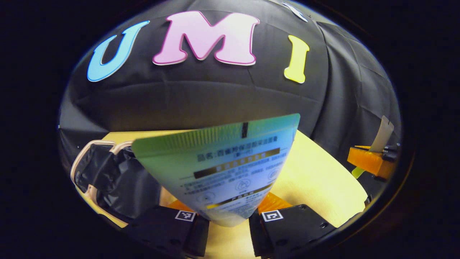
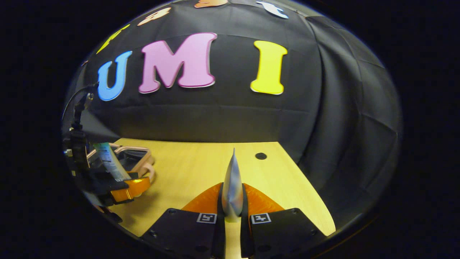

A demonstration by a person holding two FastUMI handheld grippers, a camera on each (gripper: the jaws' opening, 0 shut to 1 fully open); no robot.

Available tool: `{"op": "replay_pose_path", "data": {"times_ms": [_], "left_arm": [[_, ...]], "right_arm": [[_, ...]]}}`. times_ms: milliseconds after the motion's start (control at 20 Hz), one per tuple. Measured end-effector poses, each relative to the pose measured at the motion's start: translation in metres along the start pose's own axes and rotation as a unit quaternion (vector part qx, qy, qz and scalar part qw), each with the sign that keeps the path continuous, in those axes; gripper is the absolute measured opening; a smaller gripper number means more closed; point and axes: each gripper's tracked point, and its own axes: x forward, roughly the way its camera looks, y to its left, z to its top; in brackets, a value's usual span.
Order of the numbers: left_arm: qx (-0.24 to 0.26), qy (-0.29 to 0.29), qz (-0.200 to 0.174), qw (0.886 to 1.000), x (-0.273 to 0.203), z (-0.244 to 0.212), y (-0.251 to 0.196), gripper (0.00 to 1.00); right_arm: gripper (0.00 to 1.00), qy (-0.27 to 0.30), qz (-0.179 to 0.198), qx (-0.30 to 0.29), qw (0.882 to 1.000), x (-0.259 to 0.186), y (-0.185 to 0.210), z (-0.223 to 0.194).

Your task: First open the suitcase, pack the skin care products into it, and then close the suitcase.

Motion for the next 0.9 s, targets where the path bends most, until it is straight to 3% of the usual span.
{"op": "replay_pose_path", "data": {"times_ms": [400, 600, 900], "left_arm": [[-0.043, -0.009, 0.062, 0.997, -0.075, 0.020, 0.113, 0.52], [-0.014, 0.031, 0.090, 0.995, -0.063, 0.011, 0.184, 0.52], [-0.028, 0.149, 0.048, 0.987, 0.007, -0.042, 0.242, 0.52]], "right_arm": [[0.19, -0.016, 0.100, -0.012, 0.995, -0.022, 0.128, 0.058], [0.20, -0.005, 0.127, -0.016, 0.992, -0.016, 0.172, 0.068], [0.20, -0.016, 0.172, -0.050, 0.984, -0.016, 0.231, 0.082]]}}
